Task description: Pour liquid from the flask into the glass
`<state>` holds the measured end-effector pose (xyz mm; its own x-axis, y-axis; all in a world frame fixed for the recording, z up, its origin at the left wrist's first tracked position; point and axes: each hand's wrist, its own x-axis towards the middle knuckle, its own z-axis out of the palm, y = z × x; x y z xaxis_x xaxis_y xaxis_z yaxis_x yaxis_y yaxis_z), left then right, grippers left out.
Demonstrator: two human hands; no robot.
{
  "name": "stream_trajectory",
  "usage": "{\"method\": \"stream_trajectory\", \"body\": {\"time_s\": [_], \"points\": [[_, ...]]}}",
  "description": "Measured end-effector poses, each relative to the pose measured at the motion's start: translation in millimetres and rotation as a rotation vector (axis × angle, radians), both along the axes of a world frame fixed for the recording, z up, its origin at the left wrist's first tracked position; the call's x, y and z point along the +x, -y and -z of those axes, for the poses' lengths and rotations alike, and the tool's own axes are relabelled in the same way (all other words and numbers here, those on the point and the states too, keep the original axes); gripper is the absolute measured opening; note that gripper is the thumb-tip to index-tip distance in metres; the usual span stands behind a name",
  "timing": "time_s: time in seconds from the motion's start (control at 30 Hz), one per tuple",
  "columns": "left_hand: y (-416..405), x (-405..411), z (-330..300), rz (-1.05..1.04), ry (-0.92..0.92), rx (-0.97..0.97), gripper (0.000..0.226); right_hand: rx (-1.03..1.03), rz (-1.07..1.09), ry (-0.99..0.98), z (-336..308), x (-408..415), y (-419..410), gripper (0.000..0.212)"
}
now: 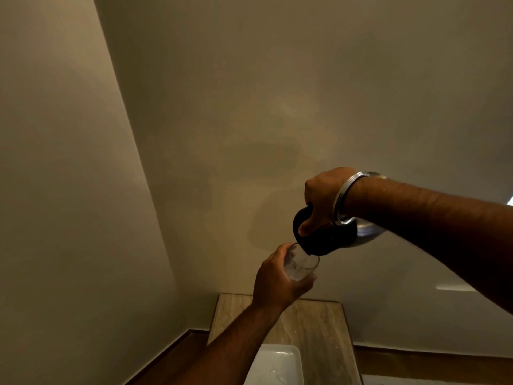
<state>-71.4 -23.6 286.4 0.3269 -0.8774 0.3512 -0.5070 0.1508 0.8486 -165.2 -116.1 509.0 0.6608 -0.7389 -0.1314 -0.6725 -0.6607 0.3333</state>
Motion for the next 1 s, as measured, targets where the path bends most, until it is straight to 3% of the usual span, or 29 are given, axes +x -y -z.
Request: {"method": "stream_trajectory", "body": {"time_s": [1.0], "points": [[-1.1,-2.7,6.2,-0.002,-0.002,0.027,0.075,0.054,0.056,-0.010,0.5,2.0,-9.9,0.057]]}}
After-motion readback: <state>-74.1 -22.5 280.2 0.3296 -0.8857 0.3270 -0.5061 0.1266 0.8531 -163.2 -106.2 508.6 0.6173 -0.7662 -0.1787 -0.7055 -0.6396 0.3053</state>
